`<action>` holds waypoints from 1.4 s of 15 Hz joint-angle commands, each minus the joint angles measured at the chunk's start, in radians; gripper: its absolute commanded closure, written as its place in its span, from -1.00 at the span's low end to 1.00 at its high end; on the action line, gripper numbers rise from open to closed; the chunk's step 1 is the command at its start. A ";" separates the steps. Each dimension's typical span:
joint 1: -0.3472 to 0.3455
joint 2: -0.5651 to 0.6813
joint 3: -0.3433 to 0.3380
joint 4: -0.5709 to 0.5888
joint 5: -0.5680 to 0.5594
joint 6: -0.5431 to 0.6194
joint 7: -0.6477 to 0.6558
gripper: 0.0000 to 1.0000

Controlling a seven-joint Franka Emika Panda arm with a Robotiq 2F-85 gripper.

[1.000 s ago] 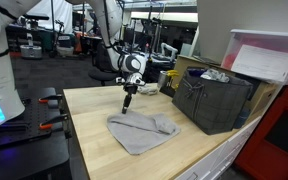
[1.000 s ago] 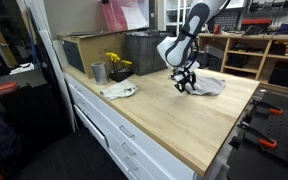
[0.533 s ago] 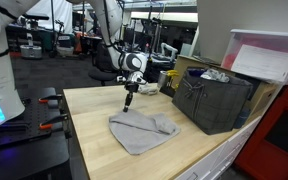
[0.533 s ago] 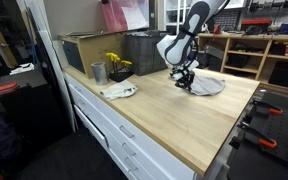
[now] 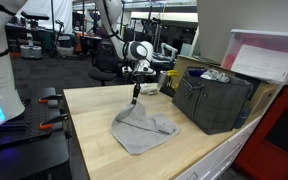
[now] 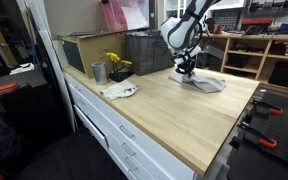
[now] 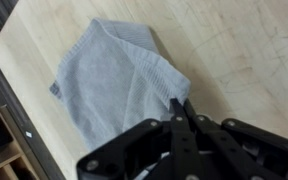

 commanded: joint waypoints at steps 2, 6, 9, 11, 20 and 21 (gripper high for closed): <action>-0.024 -0.061 -0.039 -0.051 -0.044 -0.042 0.058 0.99; -0.056 -0.077 -0.062 -0.075 -0.049 -0.038 0.089 0.99; -0.065 -0.090 -0.085 -0.090 -0.071 -0.049 0.136 0.99; -0.067 -0.099 -0.101 -0.097 -0.094 -0.066 0.177 0.99; -0.109 -0.117 -0.112 -0.118 -0.124 -0.213 0.423 0.99; -0.118 -0.116 -0.110 -0.123 -0.121 -0.223 0.447 0.99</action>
